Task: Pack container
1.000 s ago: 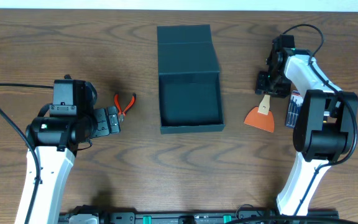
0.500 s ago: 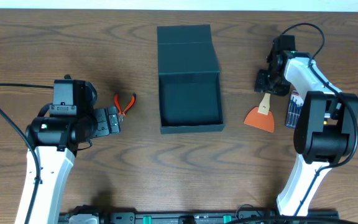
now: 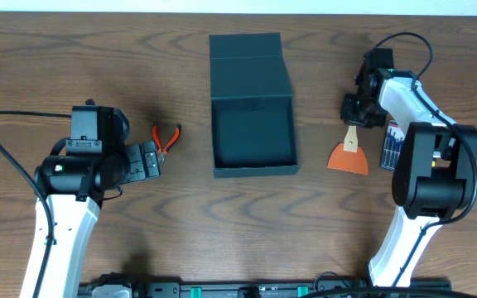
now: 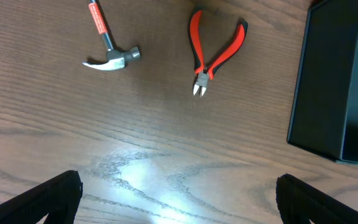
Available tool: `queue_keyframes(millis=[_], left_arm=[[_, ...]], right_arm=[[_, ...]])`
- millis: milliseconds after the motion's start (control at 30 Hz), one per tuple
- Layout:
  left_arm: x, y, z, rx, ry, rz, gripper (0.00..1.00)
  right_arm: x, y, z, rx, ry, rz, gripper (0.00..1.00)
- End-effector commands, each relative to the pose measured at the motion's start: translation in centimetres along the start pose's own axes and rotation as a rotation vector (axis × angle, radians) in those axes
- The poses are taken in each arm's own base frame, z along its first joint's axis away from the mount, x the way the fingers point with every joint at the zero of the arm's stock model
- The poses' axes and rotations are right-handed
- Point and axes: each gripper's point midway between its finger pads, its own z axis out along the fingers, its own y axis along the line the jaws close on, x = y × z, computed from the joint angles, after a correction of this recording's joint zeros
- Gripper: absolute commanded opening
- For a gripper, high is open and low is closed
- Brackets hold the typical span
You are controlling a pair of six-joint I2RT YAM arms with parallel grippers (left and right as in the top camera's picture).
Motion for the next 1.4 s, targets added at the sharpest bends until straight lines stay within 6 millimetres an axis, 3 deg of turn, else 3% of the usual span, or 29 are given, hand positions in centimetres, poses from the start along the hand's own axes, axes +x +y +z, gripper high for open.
queue_keyframes(millis=[0,167,433,567,800,1133,1367], left_arm=[[-0.6,0.1,-0.6,-0.010,-0.023,0.007,0.99],[-0.6,0.1,-0.6,-0.010,-0.023,0.007,0.98],[-0.6,0.1,-0.6,-0.010,-0.026,0.007,0.98],[-0.6,0.1,-0.6,-0.010,-0.026,0.007,0.99],[-0.6,0.1,-0.6,-0.010,-0.026,0.007,0.99],[-0.6,0.1,-0.6,-0.010,-0.026,0.007,0.99],[-0.6,0.1,-0.6,-0.010,-0.026,0.007,0.99]], right_arm=[[4.6,-0.3,3.9,0.018,0.165,0.000,0.11],[4.8,-0.4,3.8,0.020,0.174,0.000,0.01],[5.0,-0.4,3.5,0.021,0.183,0.000,0.01],[4.5,-0.3,2.2,0.017,0.162,-0.005,0.01],[3.1,0.4,-3.3,-0.005,0.058,-0.052,0.01],[2.4,5.4,-14.6,-0.065,-0.218,-0.297,0.01],[3.4,8.0,-18.8,-0.089,-0.322,-0.387,0.01]])
